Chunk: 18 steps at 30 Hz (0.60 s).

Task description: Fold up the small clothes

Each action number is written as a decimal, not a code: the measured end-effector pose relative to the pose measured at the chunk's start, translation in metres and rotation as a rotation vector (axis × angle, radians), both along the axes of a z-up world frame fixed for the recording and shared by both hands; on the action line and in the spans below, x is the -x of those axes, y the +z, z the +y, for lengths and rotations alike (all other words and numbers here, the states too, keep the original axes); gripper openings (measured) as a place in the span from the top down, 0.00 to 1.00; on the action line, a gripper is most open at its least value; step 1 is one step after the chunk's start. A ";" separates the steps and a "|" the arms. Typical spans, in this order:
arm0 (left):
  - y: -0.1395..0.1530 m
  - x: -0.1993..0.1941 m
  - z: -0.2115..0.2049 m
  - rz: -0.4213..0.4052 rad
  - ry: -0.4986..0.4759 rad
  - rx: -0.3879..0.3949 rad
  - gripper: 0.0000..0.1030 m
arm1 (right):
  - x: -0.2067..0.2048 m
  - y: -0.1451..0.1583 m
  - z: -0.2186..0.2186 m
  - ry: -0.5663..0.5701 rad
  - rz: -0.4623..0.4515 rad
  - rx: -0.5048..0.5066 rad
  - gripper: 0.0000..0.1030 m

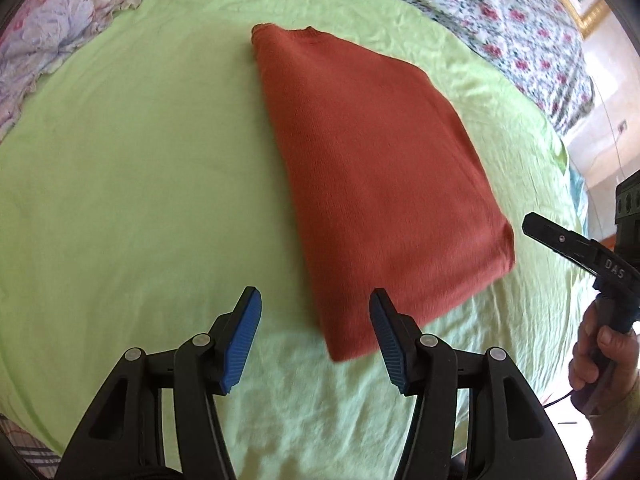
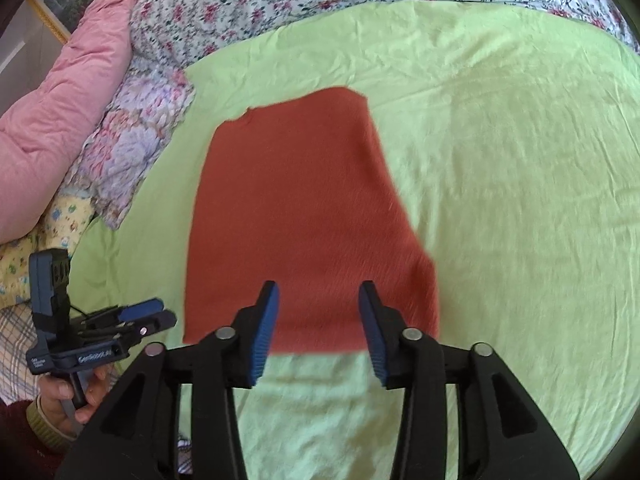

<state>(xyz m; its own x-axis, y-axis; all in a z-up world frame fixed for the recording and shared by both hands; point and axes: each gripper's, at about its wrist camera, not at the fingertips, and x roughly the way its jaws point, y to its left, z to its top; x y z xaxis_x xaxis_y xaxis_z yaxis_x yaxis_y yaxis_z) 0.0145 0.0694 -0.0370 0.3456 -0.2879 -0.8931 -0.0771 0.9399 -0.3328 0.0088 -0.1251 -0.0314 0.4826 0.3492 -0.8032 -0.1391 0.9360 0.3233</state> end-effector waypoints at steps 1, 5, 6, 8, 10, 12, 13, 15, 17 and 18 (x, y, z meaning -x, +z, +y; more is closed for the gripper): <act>-0.002 -0.008 0.002 0.009 0.015 0.013 0.44 | -0.013 -0.002 -0.004 -0.010 0.004 0.000 0.56; -0.008 -0.034 0.007 0.026 0.057 0.019 0.44 | -0.051 -0.011 -0.014 -0.030 0.017 -0.008 0.56; -0.009 -0.041 0.007 0.031 0.069 0.020 0.44 | -0.061 -0.014 -0.016 -0.026 0.023 -0.014 0.56; -0.015 -0.055 0.010 0.047 0.096 0.033 0.41 | -0.075 -0.018 -0.015 -0.011 0.031 -0.017 0.56; -0.022 -0.066 0.010 0.064 0.118 0.041 0.35 | -0.089 -0.025 -0.014 0.008 0.041 -0.016 0.56; -0.029 -0.076 0.009 0.078 0.130 0.033 0.33 | -0.100 -0.035 -0.016 0.010 0.063 -0.022 0.58; -0.031 -0.080 0.008 0.076 0.129 0.041 0.36 | -0.104 -0.038 -0.018 0.005 0.071 -0.030 0.91; -0.024 -0.084 0.003 0.039 0.105 0.067 0.66 | -0.106 -0.035 -0.020 0.005 0.048 -0.030 0.92; -0.019 -0.088 -0.008 0.024 0.077 -0.005 0.66 | -0.103 -0.027 -0.023 0.011 0.006 -0.026 0.92; -0.022 -0.089 -0.014 0.029 0.063 -0.044 0.65 | -0.103 -0.029 -0.023 0.010 0.012 -0.020 0.92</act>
